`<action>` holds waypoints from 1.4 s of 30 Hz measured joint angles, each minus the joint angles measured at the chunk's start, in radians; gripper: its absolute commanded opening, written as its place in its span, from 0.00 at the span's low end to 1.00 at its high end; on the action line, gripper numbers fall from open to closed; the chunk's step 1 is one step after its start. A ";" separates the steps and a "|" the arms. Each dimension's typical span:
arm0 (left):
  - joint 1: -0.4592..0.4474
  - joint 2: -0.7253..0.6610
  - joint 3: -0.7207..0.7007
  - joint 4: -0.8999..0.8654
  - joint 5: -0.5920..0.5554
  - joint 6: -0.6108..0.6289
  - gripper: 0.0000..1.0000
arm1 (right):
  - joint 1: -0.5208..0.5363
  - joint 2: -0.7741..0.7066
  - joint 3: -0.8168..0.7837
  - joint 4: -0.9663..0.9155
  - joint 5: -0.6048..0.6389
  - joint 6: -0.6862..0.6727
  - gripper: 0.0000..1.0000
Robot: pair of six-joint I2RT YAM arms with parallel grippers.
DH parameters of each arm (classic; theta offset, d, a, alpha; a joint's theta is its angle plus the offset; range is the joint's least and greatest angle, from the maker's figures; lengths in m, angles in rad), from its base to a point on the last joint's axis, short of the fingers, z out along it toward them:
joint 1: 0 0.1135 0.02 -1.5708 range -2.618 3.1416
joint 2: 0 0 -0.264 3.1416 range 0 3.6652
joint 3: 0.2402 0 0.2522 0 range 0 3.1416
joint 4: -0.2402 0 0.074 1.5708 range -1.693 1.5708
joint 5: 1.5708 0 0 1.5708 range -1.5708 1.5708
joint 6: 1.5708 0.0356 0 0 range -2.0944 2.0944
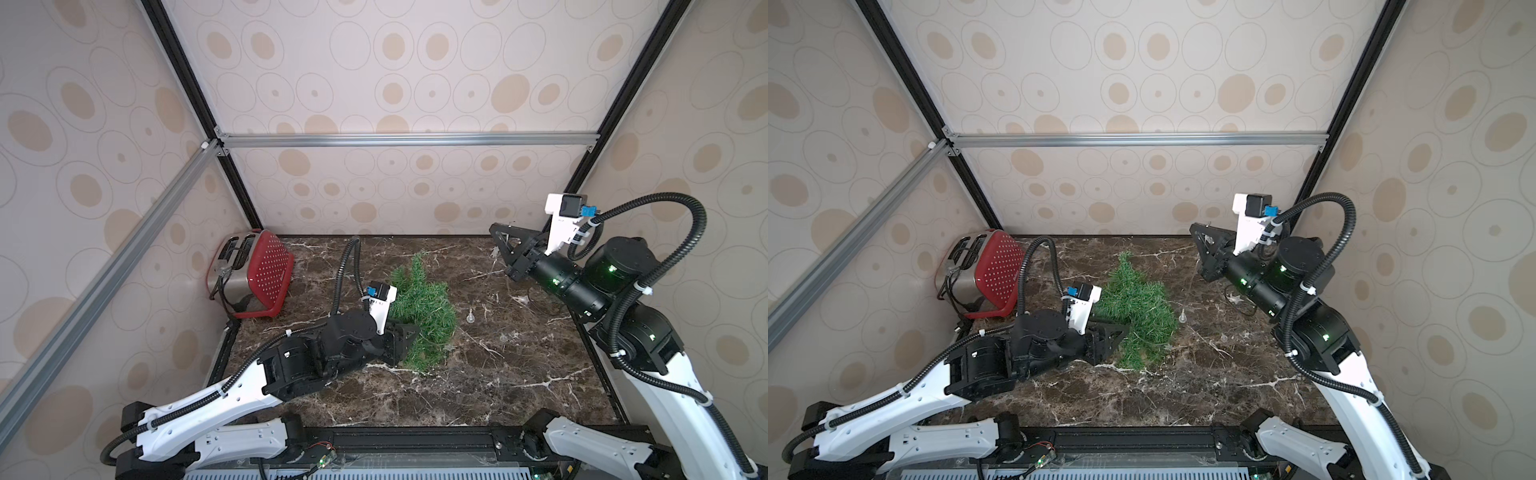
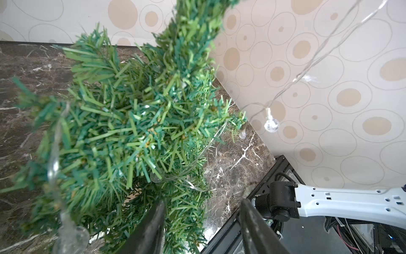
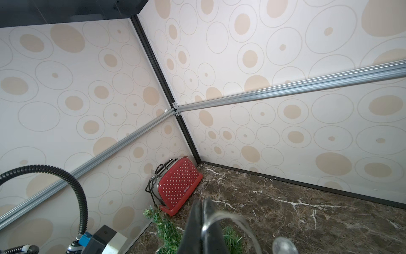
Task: Wrap string light around the christmas tree
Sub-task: Wrap the light string around the Christmas tree.
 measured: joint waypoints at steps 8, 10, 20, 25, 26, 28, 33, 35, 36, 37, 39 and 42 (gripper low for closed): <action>0.000 0.035 0.282 -0.175 0.000 0.192 0.71 | 0.028 0.052 0.106 -0.027 -0.047 -0.040 0.00; 0.000 0.067 0.380 -0.223 -0.004 0.251 0.72 | 0.032 0.064 0.142 -0.027 -0.051 -0.053 0.00; 0.004 0.267 0.746 -0.391 -0.173 0.494 0.85 | 0.039 0.114 0.253 -0.027 -0.119 -0.074 0.00; 0.014 0.390 0.891 -0.409 -0.171 0.552 0.89 | 0.041 0.123 0.255 -0.026 -0.155 -0.073 0.00; 0.015 0.416 0.916 -0.410 -0.161 0.559 0.90 | 0.043 0.123 0.255 -0.026 -0.160 -0.072 0.00; 0.019 0.464 0.958 -0.410 -0.150 0.565 0.89 | 0.045 0.123 0.255 -0.026 -0.172 -0.072 0.00; 0.072 0.562 1.014 -0.402 -0.074 0.556 0.89 | 0.049 0.120 0.252 -0.020 -0.191 -0.069 0.00; 0.089 0.585 1.014 -0.393 -0.024 0.554 0.89 | 0.050 0.116 0.244 -0.017 -0.198 -0.065 0.00; 0.094 0.594 1.015 -0.389 -0.003 0.552 0.89 | 0.050 0.114 0.241 -0.018 -0.201 -0.062 0.00; 0.097 0.603 1.017 -0.385 0.014 0.551 0.88 | 0.050 0.113 0.240 -0.017 -0.206 -0.061 0.00; 0.101 0.615 1.019 -0.374 0.039 0.544 0.88 | 0.050 0.112 0.237 -0.015 -0.209 -0.058 0.00; 0.104 0.620 1.019 -0.352 0.087 0.532 0.88 | 0.050 0.108 0.229 -0.010 -0.214 -0.057 0.00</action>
